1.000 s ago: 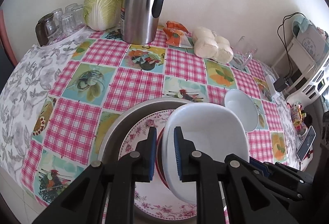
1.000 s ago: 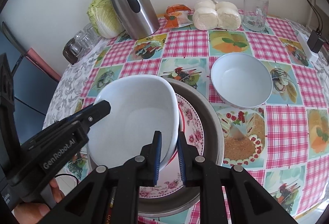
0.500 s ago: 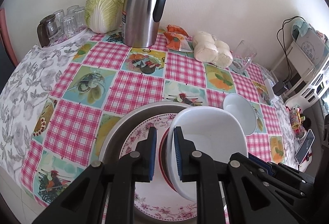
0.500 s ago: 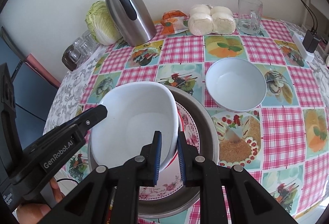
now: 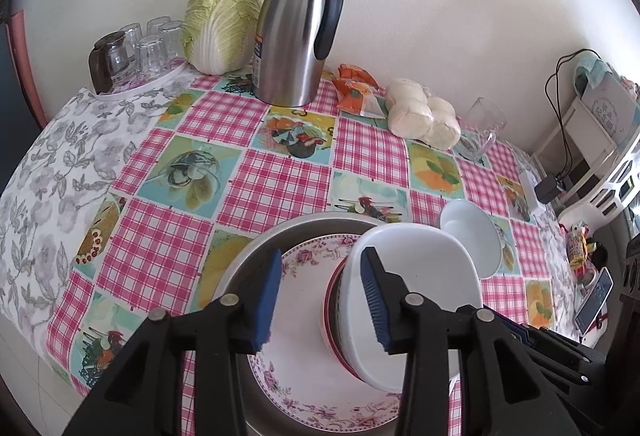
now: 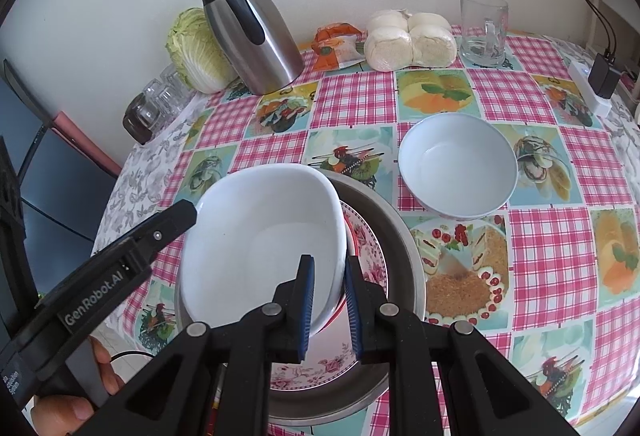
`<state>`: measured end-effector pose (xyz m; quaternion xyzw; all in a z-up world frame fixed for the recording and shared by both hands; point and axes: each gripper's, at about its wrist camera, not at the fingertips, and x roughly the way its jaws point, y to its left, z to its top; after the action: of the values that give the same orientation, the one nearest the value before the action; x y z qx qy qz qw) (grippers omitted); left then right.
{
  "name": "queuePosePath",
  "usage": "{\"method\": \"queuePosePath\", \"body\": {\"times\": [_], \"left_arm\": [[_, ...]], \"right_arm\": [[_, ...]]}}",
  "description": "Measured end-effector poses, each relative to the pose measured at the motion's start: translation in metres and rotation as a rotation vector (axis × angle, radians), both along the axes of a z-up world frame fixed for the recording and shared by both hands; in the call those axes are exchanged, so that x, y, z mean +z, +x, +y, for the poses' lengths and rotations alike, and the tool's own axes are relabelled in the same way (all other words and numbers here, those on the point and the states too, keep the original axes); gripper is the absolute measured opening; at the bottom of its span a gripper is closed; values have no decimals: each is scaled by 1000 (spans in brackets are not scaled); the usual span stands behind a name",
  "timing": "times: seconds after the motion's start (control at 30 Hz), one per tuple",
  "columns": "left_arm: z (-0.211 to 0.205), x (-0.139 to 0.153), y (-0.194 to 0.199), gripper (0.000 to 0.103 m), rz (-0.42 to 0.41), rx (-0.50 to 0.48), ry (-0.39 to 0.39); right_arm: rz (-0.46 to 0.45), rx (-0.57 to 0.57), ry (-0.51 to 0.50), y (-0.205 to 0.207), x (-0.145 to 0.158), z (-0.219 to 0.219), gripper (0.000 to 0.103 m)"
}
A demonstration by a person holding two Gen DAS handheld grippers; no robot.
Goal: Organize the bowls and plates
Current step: 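Open the right gripper to release the square bowl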
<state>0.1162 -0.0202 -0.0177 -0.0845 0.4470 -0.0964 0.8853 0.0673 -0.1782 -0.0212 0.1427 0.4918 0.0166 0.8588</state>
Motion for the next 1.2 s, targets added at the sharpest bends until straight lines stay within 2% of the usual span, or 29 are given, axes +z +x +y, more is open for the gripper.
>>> {"method": "queuePosePath", "body": {"times": [0.07, 0.1, 0.17, 0.27, 0.33, 0.4, 0.47, 0.53, 0.57, 0.63, 0.73, 1.0, 1.2], "left_arm": [[2, 1, 0, 49, -8, 7, -5], [2, 2, 0, 49, -10, 11, -4], [3, 3, -1, 58, -17, 23, 2], [5, 5, -1, 67, -25, 42, 14], [6, 6, 0, 70, -31, 58, 37], [7, 5, 1, 80, -30, 81, 66], [10, 3, 2, 84, -30, 109, 83], [15, 3, 3, 87, -32, 136, 92], [17, 2, 3, 93, -35, 153, 100], [21, 1, 3, 100, -45, 190, 127], [25, 0, 2, 102, -60, 235, 184], [30, -3, 3, 103, -61, 256, 199], [30, -2, 3, 103, -68, 258, 144]], "right_arm": [[-4, -3, 0, 0, 1, -1, 20], [-11, -8, 4, -1, 3, -2, 26], [-26, -16, 3, -2, 5, -3, 30], [-48, -22, 7, -3, 10, -4, 30], [-61, -24, 6, -3, 12, -5, 39], [-73, -34, 2, -4, 15, -6, 65], [-78, -45, 2, -4, 16, -8, 66], [-77, -61, 13, -3, 14, -12, 73], [-75, -69, 16, -3, 13, -14, 79], [-71, -84, 14, -2, 11, -18, 82], [-77, -110, 19, -3, 10, -24, 102], [-98, -153, 18, -3, 11, -37, 103], [-124, -178, 21, -3, 16, -49, 103]]}}
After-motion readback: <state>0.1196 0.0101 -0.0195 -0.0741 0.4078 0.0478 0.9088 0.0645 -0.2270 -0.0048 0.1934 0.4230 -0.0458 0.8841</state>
